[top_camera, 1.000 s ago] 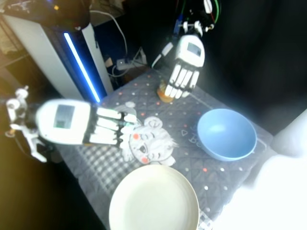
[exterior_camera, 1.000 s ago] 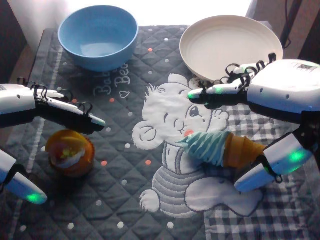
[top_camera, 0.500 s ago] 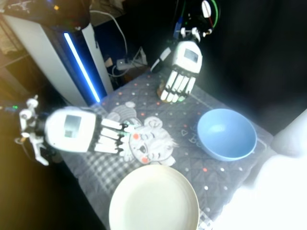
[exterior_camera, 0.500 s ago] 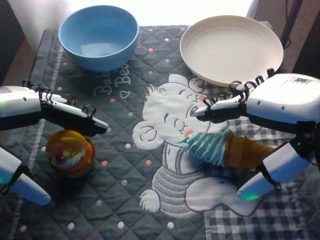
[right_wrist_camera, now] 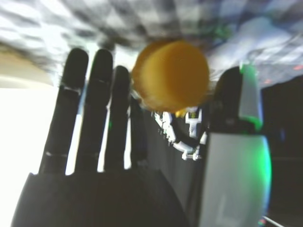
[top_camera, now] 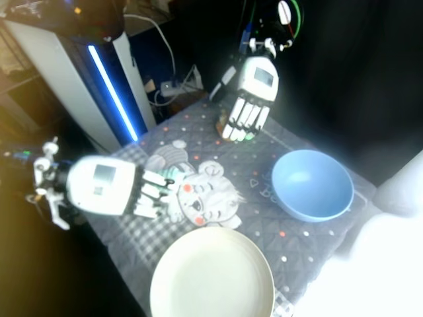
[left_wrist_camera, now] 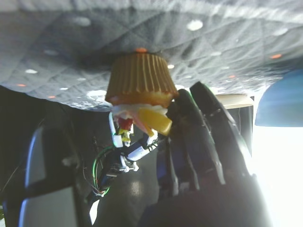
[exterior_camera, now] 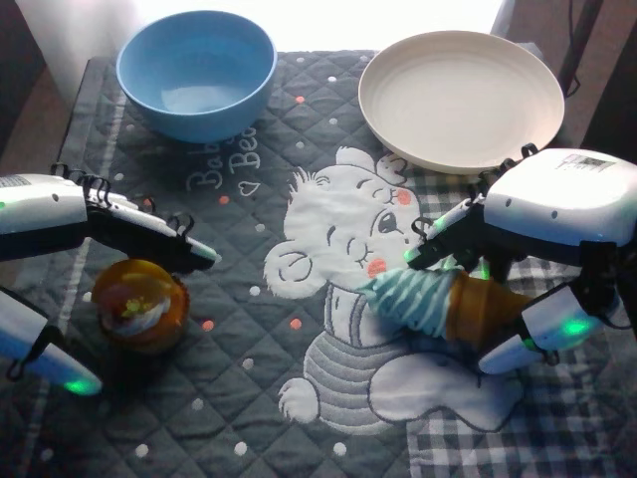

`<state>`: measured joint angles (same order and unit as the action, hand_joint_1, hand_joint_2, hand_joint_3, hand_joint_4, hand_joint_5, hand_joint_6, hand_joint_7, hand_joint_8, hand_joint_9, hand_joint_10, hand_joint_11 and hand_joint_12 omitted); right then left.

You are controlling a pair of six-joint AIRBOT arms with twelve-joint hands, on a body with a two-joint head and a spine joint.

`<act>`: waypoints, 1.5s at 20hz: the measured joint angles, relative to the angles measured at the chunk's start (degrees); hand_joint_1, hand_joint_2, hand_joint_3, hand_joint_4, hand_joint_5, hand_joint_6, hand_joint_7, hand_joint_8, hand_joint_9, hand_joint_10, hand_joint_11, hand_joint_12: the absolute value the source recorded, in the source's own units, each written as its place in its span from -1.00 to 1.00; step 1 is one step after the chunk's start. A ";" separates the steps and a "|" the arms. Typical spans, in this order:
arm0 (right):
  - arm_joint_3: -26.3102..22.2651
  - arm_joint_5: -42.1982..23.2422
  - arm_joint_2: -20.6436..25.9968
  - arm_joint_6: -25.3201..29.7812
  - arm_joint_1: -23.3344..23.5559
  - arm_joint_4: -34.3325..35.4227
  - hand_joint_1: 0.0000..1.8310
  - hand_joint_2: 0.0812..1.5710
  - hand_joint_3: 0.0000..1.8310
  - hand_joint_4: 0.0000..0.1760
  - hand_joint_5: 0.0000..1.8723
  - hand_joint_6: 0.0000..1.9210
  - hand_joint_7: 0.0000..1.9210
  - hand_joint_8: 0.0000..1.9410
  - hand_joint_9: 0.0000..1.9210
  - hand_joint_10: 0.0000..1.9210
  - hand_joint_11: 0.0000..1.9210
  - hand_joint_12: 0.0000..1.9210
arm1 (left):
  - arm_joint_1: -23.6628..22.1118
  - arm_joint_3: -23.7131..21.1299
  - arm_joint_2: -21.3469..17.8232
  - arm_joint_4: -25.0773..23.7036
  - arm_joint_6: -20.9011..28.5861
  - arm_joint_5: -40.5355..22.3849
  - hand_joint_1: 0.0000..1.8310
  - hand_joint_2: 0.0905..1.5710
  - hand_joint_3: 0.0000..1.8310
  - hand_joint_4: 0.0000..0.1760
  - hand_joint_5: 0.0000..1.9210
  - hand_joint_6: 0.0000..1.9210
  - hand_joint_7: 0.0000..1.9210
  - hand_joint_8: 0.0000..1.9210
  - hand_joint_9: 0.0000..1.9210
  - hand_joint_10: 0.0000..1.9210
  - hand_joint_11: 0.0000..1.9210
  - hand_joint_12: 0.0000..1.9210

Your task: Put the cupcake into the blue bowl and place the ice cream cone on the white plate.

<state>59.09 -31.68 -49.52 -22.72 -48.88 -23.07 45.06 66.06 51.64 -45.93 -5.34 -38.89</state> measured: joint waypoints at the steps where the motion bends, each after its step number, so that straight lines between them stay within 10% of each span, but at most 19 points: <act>1: 0.20 -0.26 -0.04 0.02 0.00 0.04 0.42 0.23 -1.00 -1.00 0.36 -0.79 0.37 -0.41 0.38 -0.21 0.13 0.50 | 0.00 0.35 0.37 0.13 0.24 -0.17 0.47 0.22 -1.00 -1.00 -0.09 -0.97 -0.07 -0.99 0.02 -0.97 -0.30 -0.11; 2: 0.20 -0.57 -0.04 0.02 0.00 0.17 0.34 0.25 -1.00 -1.00 0.33 -0.53 0.42 -0.55 0.42 -0.07 0.20 0.55 | 0.00 0.48 0.52 0.46 0.42 -0.20 0.49 0.37 -1.00 -1.00 0.02 -0.14 -0.05 -0.32 -0.04 -0.03 -0.26 0.03; 4: 0.31 -0.61 -0.04 0.04 0.00 0.33 0.30 0.29 -1.00 -1.00 0.22 -0.28 0.50 -0.75 0.46 -0.09 0.26 0.51 | 0.00 0.66 0.90 0.66 0.57 -0.39 0.49 0.39 -1.00 -1.00 0.04 0.09 0.00 -0.21 -0.12 0.29 -0.28 0.09; 5: 0.35 -0.68 -0.13 0.04 0.00 0.37 0.40 0.25 -0.96 -1.00 0.21 -0.44 0.39 -0.44 0.48 -0.11 0.28 0.50 | 0.00 0.72 1.14 0.57 0.59 -0.31 0.50 0.38 -1.00 -1.00 0.03 0.11 0.02 -0.24 -0.08 0.25 -0.27 0.10; 10: 0.66 -1.05 -0.15 0.02 -0.07 0.98 0.30 0.31 -1.00 -1.00 0.19 -0.22 0.47 -0.74 0.43 -0.15 0.23 0.49 | 0.00 1.64 1.66 1.81 0.61 -0.37 0.50 0.36 -1.00 -1.00 0.05 0.09 0.05 -0.29 -0.04 0.20 -0.23 0.11; 13: 0.85 -2.10 -0.20 -0.22 -0.28 1.68 0.41 0.31 -1.00 -1.00 0.11 -0.31 0.26 -0.17 0.42 -0.17 0.20 0.49 | 0.00 1.90 1.33 3.78 -0.66 -0.66 0.50 0.36 -1.00 -1.00 0.04 0.10 0.06 -0.30 -0.04 0.21 -0.24 0.16; 22: 0.37 -12.02 1.49 -11.28 0.92 14.75 0.29 0.33 -1.00 -1.00 0.14 -0.15 0.34 -0.52 0.31 -0.11 0.08 0.59 | -1.03 4.04 0.35 20.28 -7.87 -10.47 0.52 0.30 -1.00 -1.00 0.04 0.00 0.15 -0.37 0.14 -0.04 -0.08 0.11; 25: 2.82 -14.01 0.96 -11.89 3.72 16.46 0.39 0.34 -1.00 -1.00 0.06 -0.19 0.19 -0.06 0.19 -0.08 -0.02 0.50 | -4.35 5.73 0.46 24.87 -11.74 -11.58 0.52 0.32 -1.00 -1.00 0.01 0.06 0.12 -0.29 0.15 -0.06 -0.02 -0.03; 30: 8.55 -14.43 -2.36 -11.96 5.18 20.96 0.39 0.33 -1.00 -1.00 0.03 -0.09 0.24 -0.20 0.26 -0.31 0.02 0.32 | -11.56 13.38 6.71 25.88 -10.91 -5.49 0.52 0.31 -1.00 -1.00 0.06 -0.04 0.16 -0.32 0.08 0.05 -0.09 0.07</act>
<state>67.64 -46.11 -51.88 -34.68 -43.70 -2.11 33.50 79.44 58.35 -20.05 -16.25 -44.38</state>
